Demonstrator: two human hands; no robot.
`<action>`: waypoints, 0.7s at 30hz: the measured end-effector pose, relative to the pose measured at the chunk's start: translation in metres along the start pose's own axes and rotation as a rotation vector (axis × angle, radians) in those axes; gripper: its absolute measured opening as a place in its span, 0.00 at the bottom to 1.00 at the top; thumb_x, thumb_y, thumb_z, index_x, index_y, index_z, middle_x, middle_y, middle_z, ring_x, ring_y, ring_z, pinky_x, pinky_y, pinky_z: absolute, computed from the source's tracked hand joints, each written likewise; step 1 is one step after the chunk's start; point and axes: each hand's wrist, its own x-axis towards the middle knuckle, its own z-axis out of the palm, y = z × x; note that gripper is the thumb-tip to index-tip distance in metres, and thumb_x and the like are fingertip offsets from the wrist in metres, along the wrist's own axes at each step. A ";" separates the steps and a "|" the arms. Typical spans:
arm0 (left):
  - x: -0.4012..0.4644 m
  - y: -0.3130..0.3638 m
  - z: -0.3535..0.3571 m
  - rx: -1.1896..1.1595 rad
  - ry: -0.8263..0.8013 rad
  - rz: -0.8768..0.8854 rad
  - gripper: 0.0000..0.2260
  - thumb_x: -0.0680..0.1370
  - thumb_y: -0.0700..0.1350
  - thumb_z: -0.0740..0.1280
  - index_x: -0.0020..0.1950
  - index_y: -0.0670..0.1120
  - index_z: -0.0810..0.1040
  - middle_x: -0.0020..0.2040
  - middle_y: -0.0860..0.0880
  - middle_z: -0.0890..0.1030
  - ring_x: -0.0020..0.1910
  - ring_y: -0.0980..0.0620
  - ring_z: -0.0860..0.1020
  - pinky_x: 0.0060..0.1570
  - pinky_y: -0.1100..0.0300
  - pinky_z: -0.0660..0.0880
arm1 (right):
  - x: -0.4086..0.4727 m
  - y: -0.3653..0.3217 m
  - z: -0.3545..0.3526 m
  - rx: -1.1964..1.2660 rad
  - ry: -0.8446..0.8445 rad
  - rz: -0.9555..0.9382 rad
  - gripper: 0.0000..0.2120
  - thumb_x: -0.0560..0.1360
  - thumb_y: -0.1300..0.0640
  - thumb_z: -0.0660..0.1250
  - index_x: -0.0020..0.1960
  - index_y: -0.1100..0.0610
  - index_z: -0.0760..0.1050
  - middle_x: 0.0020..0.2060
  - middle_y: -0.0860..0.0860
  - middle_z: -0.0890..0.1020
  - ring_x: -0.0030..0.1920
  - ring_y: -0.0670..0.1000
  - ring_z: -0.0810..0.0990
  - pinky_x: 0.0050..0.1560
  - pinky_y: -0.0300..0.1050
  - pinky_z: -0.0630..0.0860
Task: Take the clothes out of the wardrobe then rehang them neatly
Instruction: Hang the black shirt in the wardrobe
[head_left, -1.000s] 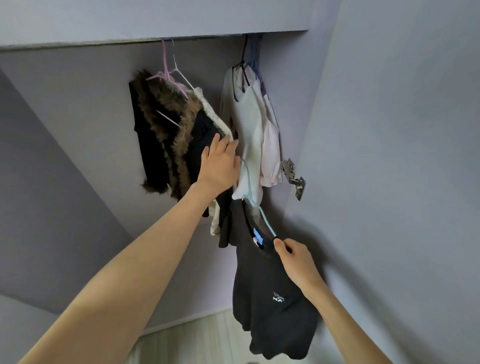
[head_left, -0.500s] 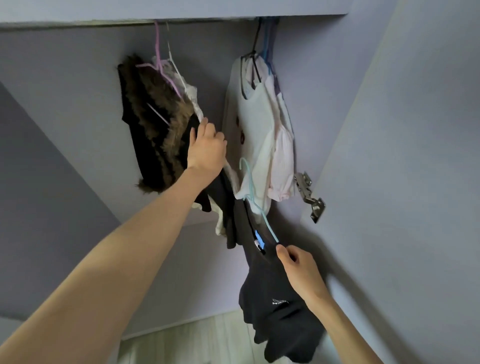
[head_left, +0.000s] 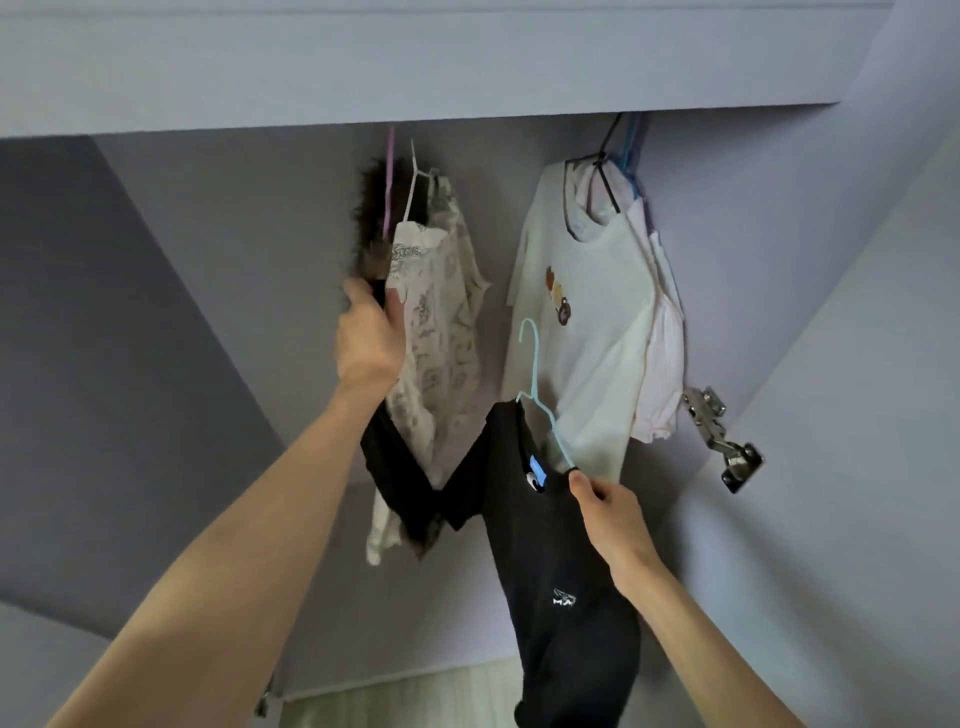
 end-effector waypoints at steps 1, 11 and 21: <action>0.002 -0.005 -0.006 0.012 -0.010 -0.025 0.15 0.82 0.48 0.54 0.59 0.36 0.67 0.50 0.33 0.77 0.48 0.34 0.76 0.39 0.53 0.65 | 0.002 -0.005 0.002 0.017 0.006 -0.011 0.20 0.79 0.54 0.59 0.31 0.56 0.58 0.26 0.49 0.60 0.28 0.47 0.59 0.30 0.42 0.57; -0.009 0.004 -0.026 -0.024 -0.156 -0.055 0.14 0.83 0.46 0.50 0.61 0.37 0.65 0.51 0.31 0.76 0.51 0.31 0.74 0.40 0.52 0.62 | 0.015 -0.082 0.015 0.130 0.166 -0.378 0.20 0.80 0.53 0.58 0.31 0.55 0.60 0.24 0.46 0.61 0.22 0.42 0.62 0.24 0.33 0.58; -0.002 0.009 -0.027 0.044 -0.257 -0.095 0.15 0.83 0.46 0.50 0.63 0.37 0.65 0.54 0.32 0.75 0.55 0.33 0.73 0.48 0.49 0.68 | 0.072 -0.147 0.010 0.157 0.367 -0.484 0.21 0.79 0.54 0.58 0.29 0.55 0.57 0.25 0.48 0.62 0.26 0.46 0.60 0.25 0.34 0.60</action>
